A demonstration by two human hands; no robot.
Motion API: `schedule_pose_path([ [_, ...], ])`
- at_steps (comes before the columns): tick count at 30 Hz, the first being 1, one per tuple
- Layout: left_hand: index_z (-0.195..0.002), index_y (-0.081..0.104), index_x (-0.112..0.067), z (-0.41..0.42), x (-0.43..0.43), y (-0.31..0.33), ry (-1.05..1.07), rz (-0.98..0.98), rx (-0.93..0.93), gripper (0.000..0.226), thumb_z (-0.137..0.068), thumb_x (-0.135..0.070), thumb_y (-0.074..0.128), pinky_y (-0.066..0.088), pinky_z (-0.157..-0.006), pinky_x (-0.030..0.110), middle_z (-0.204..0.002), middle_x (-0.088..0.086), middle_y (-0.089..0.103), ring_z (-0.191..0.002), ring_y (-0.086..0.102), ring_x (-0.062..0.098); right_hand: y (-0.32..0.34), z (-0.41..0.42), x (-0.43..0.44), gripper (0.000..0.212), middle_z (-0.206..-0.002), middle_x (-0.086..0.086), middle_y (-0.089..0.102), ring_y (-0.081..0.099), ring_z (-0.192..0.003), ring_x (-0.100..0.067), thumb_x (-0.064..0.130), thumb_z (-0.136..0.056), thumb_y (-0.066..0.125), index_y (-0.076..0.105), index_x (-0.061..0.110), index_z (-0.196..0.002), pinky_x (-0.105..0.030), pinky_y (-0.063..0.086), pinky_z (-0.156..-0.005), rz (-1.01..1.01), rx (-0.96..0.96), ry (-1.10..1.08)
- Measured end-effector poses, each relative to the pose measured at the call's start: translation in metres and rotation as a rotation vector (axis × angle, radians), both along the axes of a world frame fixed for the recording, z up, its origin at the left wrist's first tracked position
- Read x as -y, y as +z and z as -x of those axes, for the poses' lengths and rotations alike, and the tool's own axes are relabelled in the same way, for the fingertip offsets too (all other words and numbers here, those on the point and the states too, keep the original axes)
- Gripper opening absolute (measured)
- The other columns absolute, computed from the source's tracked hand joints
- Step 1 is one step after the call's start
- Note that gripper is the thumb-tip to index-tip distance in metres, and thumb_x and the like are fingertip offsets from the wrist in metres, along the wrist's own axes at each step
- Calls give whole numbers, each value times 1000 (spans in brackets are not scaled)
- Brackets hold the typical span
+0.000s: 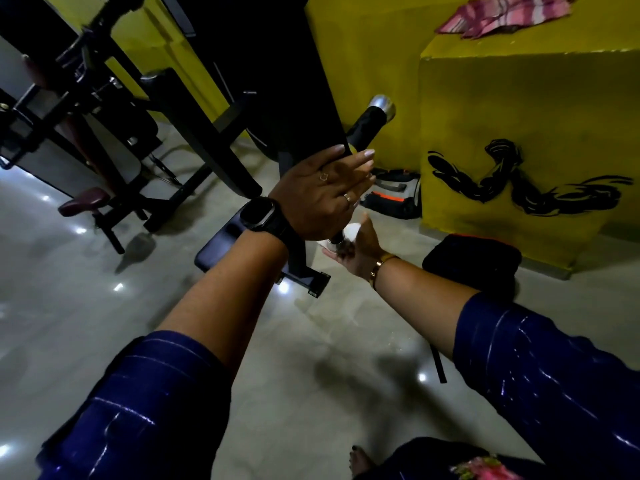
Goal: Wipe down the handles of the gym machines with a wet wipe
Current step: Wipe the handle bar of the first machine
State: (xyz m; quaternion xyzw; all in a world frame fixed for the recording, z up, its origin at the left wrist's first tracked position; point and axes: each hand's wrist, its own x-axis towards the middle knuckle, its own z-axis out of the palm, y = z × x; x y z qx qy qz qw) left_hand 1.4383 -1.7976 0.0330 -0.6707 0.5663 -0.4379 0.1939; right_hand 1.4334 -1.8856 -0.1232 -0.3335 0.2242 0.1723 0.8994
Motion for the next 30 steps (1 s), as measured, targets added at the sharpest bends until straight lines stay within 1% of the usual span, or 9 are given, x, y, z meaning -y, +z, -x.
schedule_pose_path([
  [4, -115, 72, -7, -1, 0, 1, 5, -17, 3, 33, -94, -18, 50, 18, -115, 37, -125, 9, 66, -125, 57, 24, -20, -3, -6, 66, -138, -14, 49, 50, -125, -38, 59, -99, 15, 36, 13, -141, -46, 38, -108, 139, -78, -25],
  [7, -114, 72, -8, -2, 1, 1, 9, -15, 13, 30, -93, -18, 53, 18, -115, 37, -124, 10, 67, -124, 57, 24, -36, -16, -5, 47, -152, -21, 28, 38, -134, -34, 15, -107, 25, 15, -2, -149, 0, 24, -101, 158, -136, -175],
  [8, -114, 72, -8, -2, 1, 1, 8, -15, 12, 30, -93, -18, 53, 18, -115, 37, -124, 10, 67, -124, 58, 24, -35, -17, -3, 47, -151, -21, 29, 37, -135, -33, 11, -106, 27, 14, -4, -149, 3, 25, -95, 150, -89, -186],
  [11, -114, 72, -8, -2, 0, 1, 7, -25, 3, 31, -94, -19, 51, 18, -115, 37, -125, 9, 66, -124, 57, 24, -9, -9, -4, 44, -108, -18, 63, 60, -94, -31, 35, -105, 28, 56, 6, -122, -34, 46, -82, 163, 115, -101],
  [14, -116, 71, -8, -2, -1, 1, 12, -31, -1, 31, -95, -19, 51, 18, -115, 38, -126, 9, 66, -125, 57, 24, 3, -7, -10, 30, -71, -10, 52, 47, -65, -20, 26, -99, 36, 56, 15, -81, -32, 39, -65, 326, 167, -16],
  [18, -117, 70, -7, 0, 0, 1, 15, -19, -20, 33, -95, -19, 49, 19, -115, 38, -127, 9, 65, -126, 56, 24, -9, 8, -20, 21, -81, -5, 59, 54, -77, -18, 16, -99, 44, 59, 14, -85, -22, 42, -65, 599, 204, -74],
  [22, -117, 71, -8, 0, 0, 3, 23, -26, -18, 34, -97, -19, 46, 17, -115, 37, -126, 9, 65, -125, 57, 24, -8, 43, -49, 48, -134, 7, 51, 47, -124, -13, 51, -97, 43, 49, 25, -138, -37, 40, -106, 281, 138, -278],
  [24, -116, 71, -7, 1, 1, 3, 19, -22, -15, 34, -98, -18, 44, 18, -115, 37, -125, 9, 66, -124, 58, 24, -6, 45, -53, 50, -133, 4, 45, 42, -123, -13, 46, -102, 37, 40, 22, -145, -37, 36, -109, 157, 90, -295],
  [30, -117, 70, -7, 1, 0, 2, 26, -33, -21, 35, -96, -20, 44, 17, -115, 37, -126, 9, 65, -125, 56, 24, 10, 21, -28, 41, -125, -11, 61, 53, -120, -27, 45, -104, 25, 62, 25, -105, -32, 46, -91, 250, 146, -192],
])
